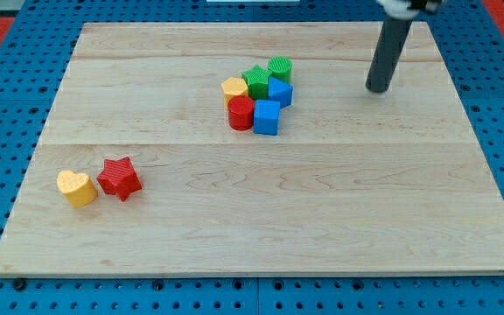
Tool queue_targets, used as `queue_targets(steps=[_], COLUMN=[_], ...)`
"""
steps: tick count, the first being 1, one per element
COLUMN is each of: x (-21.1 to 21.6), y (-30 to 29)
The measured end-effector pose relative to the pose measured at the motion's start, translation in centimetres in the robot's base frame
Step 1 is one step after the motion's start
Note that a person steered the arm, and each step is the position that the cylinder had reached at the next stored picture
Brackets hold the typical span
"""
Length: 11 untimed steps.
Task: Separate the yellow hexagon from the group of blocks
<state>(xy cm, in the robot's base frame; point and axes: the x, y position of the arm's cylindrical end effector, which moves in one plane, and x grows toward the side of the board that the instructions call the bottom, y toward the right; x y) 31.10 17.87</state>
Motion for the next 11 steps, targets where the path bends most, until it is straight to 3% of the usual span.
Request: queue_targets(steps=[1,2,5,6,7,8,10,11], x=[-4.5,-4.2,3.1,-0.7,-2.4,0.7,7.0,6.2], y=[-5.6,-11.8,-22.1,-20.9,-14.8,-14.8,-25.3,-24.5])
